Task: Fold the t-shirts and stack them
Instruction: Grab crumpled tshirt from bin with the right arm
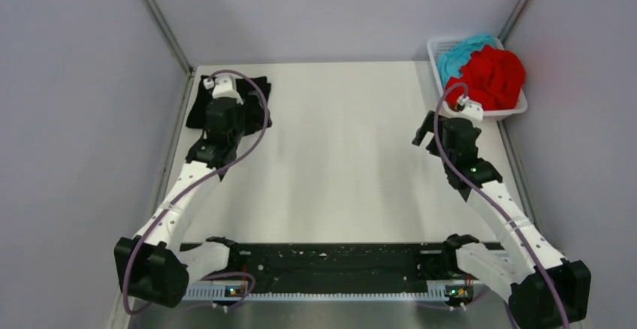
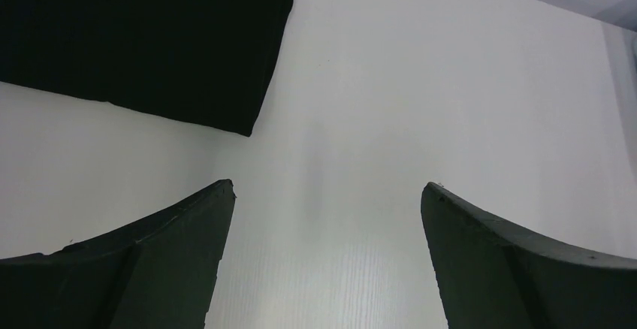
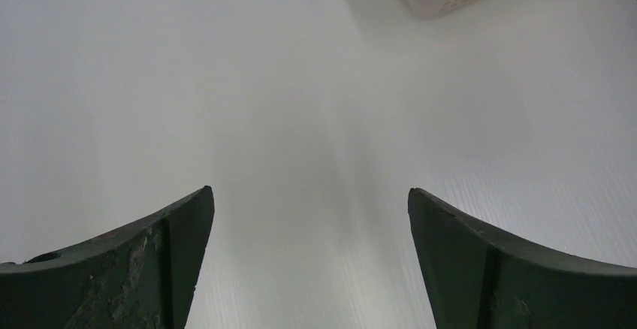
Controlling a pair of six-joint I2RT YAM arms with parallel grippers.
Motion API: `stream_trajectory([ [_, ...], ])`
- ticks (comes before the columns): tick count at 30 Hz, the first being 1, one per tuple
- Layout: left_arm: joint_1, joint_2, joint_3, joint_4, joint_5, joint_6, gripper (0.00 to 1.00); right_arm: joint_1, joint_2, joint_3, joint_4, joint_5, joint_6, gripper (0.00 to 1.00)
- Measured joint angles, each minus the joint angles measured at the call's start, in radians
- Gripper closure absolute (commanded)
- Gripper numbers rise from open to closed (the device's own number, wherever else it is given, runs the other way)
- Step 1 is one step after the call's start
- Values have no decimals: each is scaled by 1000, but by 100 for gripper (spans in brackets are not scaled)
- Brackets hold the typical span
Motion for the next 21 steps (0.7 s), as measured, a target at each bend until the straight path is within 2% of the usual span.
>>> stream_trajectory([
  [6, 0, -32, -41, -13, -1, -22, 1, 0, 63, 38, 53, 31, -68, 1],
  [10, 0, -41, -52, -16, -10, -29, 1, -41, 172, 179, 48, 56, -127, 1],
  [16, 0, -41, -62, -15, -35, -44, 1, -291, 468, 562, -5, -6, -127, 4],
  [21, 0, -40, -65, -18, -69, -56, 1, -457, 720, 798, -76, -56, -116, 6],
])
